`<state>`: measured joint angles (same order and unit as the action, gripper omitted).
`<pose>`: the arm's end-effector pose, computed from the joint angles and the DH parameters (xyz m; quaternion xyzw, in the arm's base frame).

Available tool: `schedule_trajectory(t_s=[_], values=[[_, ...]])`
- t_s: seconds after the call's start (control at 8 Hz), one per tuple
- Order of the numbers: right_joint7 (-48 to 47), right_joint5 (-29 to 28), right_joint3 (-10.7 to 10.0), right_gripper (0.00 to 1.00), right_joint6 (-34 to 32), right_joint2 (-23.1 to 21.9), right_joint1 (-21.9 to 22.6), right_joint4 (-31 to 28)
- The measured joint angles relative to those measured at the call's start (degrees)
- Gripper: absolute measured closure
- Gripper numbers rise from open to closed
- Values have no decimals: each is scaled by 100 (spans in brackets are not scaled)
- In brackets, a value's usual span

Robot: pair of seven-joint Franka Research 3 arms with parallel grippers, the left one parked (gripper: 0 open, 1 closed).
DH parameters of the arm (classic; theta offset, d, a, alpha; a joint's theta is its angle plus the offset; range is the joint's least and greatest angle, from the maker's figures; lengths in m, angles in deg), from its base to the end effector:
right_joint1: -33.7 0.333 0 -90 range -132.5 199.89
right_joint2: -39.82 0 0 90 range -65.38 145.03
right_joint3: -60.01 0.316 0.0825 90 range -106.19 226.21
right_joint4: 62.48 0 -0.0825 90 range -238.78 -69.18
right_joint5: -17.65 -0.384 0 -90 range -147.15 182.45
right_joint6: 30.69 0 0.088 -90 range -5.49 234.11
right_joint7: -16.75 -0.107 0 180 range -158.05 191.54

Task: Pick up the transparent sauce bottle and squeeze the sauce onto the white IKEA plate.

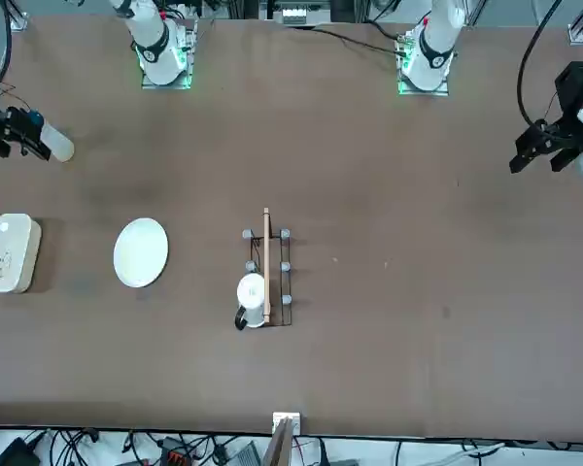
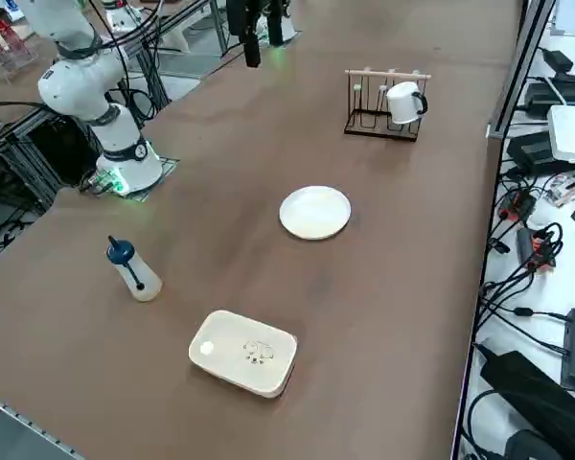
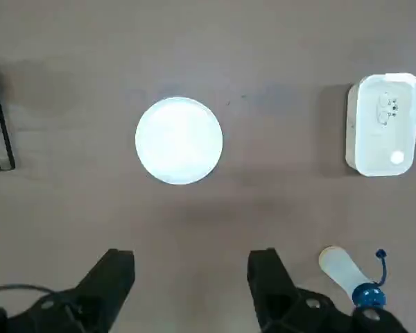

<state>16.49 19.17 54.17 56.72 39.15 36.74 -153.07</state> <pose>0.5451 -0.0299 0.6222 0.9993 -0.0270 -0.0222 0.0122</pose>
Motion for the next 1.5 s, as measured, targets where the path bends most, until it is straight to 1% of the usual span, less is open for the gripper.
schedule_trajectory(t_s=[0.25,0.5,0.62,0.75,0.88,1.0,1.12,1.38,1.5], values=[[-10,22,-7,0,-586,16,-73,-1],[-57,91,-28,0,-1234,20,-343,-2],[-232,256,-36,0,-1691,22,-517,-2],[-505,575,-44,0,-2199,33,-707,-7],[-869,899,-48,0,-2541,53,-881,-12],[-1331,1179,-48,0,-2660,83,-982,-11],[-2001,1378,-35,0,-2650,161,-989,-24],[-3600,1839,60,0,-2462,614,-780,-169],[-4455,2107,81,0,-2206,862,-620,-393]])
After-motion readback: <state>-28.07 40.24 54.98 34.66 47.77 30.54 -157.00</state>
